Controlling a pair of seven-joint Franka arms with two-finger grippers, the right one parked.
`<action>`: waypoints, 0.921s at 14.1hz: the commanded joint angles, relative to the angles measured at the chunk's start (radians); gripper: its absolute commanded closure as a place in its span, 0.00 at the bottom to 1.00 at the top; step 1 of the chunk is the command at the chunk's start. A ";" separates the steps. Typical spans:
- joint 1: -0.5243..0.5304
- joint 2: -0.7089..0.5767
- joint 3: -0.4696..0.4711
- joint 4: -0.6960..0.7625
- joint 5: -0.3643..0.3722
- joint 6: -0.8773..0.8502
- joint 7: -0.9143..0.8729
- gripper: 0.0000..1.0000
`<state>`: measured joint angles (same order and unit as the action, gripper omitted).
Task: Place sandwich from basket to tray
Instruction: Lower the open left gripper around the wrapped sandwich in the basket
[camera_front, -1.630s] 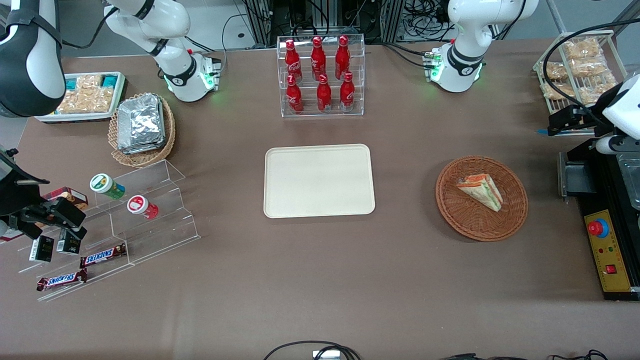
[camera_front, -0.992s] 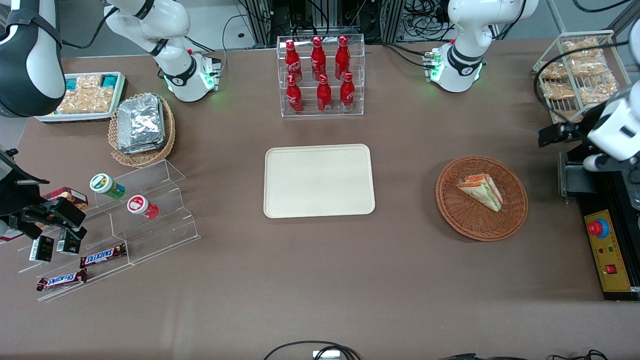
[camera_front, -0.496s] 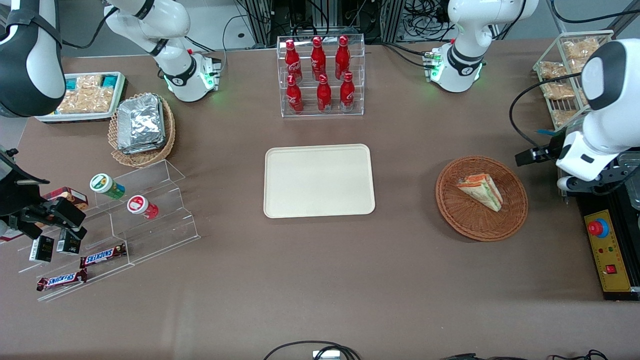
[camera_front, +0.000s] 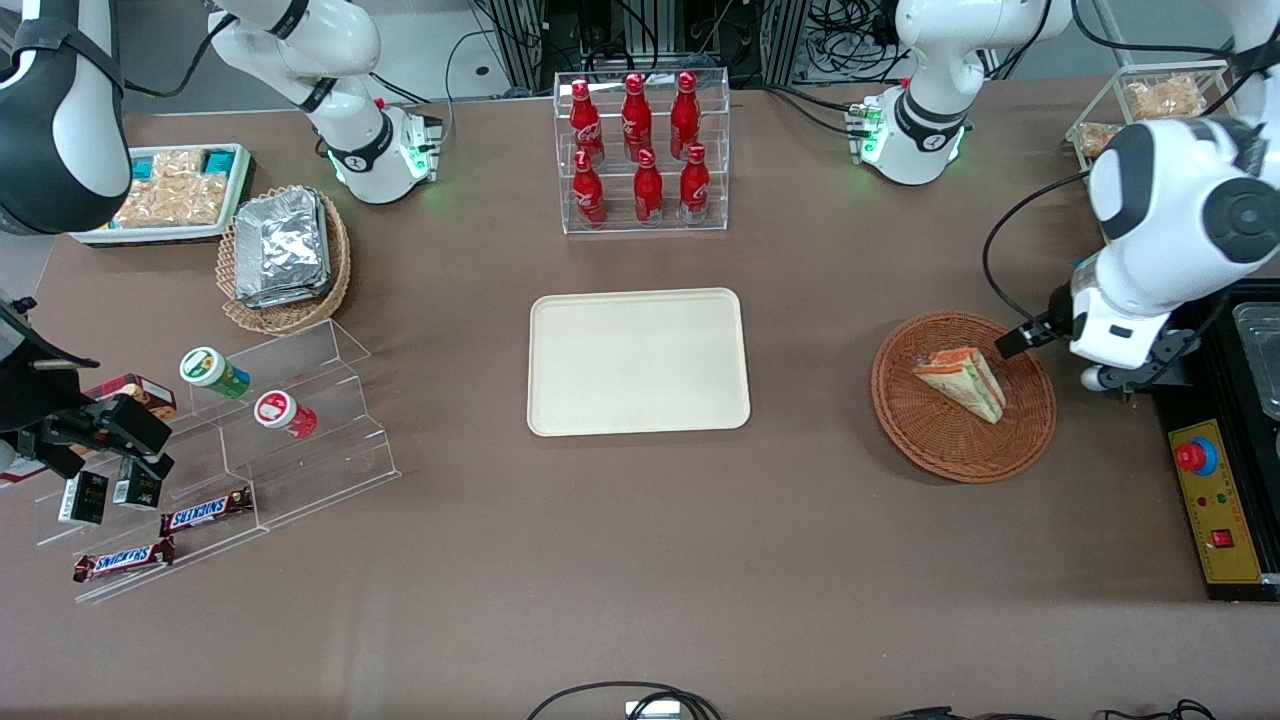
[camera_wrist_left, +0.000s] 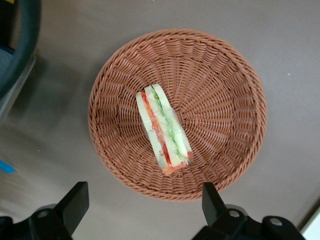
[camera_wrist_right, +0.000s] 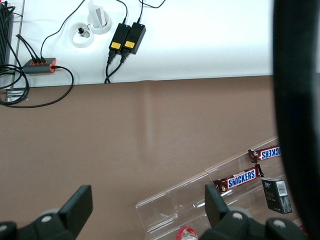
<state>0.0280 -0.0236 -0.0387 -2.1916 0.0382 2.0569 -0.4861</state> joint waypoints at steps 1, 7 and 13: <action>-0.014 -0.039 0.008 -0.074 0.006 0.066 -0.077 0.00; -0.019 -0.003 0.002 -0.161 0.003 0.248 -0.236 0.00; -0.069 0.119 0.002 -0.183 0.006 0.400 -0.394 0.00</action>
<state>-0.0149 0.0528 -0.0423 -2.3709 0.0382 2.4020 -0.8175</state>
